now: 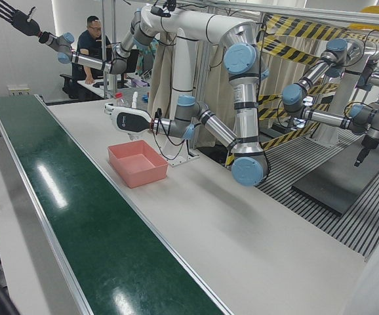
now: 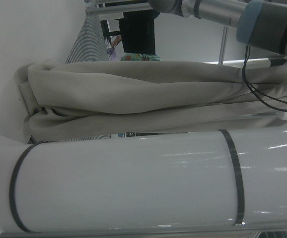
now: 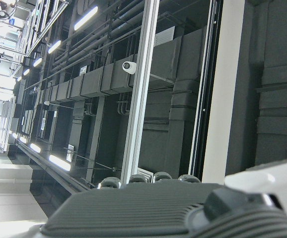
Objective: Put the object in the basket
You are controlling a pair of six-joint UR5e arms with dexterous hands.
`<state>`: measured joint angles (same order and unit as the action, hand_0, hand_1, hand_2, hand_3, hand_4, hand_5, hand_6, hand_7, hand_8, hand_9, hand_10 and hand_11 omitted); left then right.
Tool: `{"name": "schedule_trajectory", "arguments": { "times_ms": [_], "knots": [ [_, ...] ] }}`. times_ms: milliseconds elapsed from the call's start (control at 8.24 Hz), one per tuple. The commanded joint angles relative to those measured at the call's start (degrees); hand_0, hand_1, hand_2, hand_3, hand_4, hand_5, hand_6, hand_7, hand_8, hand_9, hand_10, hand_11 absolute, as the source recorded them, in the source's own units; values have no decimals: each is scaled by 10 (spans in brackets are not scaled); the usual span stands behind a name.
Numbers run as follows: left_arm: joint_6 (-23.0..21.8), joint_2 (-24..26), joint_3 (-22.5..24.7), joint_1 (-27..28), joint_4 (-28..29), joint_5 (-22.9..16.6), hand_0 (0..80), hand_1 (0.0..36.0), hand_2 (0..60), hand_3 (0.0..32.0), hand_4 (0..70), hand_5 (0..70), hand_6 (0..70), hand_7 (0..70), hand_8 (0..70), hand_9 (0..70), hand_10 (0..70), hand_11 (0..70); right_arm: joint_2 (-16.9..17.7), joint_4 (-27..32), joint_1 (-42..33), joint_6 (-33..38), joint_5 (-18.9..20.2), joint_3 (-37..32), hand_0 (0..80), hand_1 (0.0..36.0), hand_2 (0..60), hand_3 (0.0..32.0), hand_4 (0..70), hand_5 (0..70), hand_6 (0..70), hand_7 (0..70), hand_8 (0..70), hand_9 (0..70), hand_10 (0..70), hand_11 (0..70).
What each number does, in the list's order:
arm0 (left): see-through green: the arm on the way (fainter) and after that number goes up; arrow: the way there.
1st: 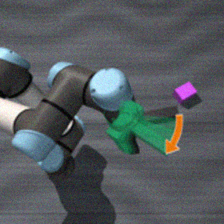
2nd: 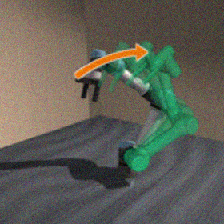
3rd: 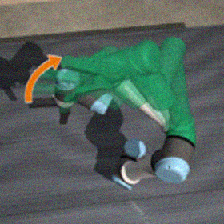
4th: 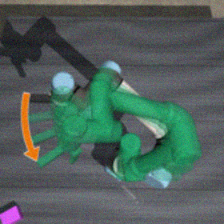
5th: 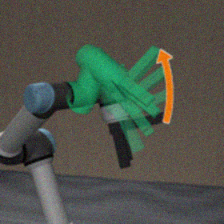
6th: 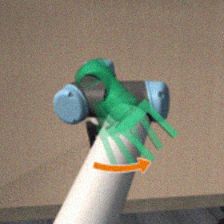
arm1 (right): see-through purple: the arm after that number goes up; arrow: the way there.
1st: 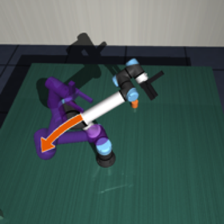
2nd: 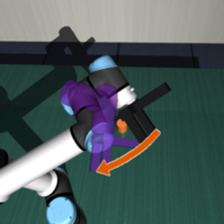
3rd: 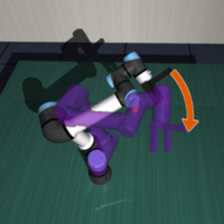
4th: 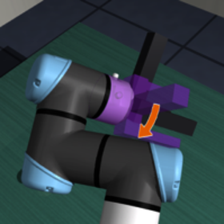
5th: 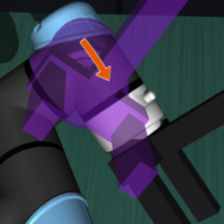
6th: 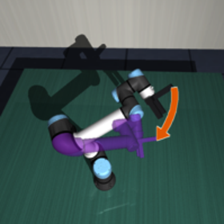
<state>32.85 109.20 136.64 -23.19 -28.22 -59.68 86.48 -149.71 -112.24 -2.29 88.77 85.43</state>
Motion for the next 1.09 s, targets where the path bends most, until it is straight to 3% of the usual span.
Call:
{"name": "schedule_trajectory", "arguments": {
  "times_ms": [0,121,243,364,607,971],
  "knots": [
    [0,0,14,15,-3,1,384,0,0,0,134,411,95,75,160,189,192,273,0,0,0,0,0,0,0,0,0,0,0,0,0,0,0,0,0,0],
    [0,0,17,16,-3,1,390,0,0,8,136,381,86,67,144,175,118,166,0,0,0,0,0,0,0,0,0,0,0,0,0,0,0,0,0,0],
    [0,0,18,15,-3,1,383,0,0,14,134,367,82,62,136,166,99,139,0,0,0,0,0,0,0,0,0,0,0,0,0,0,0,0,0,0],
    [0,0,17,16,-3,1,392,0,0,8,171,371,93,69,154,174,99,139,0,0,0,0,0,0,0,0,0,0,0,0,0,0,0,0,0,0],
    [-1,1,16,19,-4,1,389,0,0,10,172,356,91,64,146,166,78,108,0,0,0,0,0,0,0,0,0,0,0,0,0,0,0,0,0,0],
    [-2,1,16,19,-6,0,387,0,0,16,180,313,87,54,118,146,87,123,0,0,0,0,0,0,0,0,0,0,0,0,0,0,0,0,0,0]
  ]
}}
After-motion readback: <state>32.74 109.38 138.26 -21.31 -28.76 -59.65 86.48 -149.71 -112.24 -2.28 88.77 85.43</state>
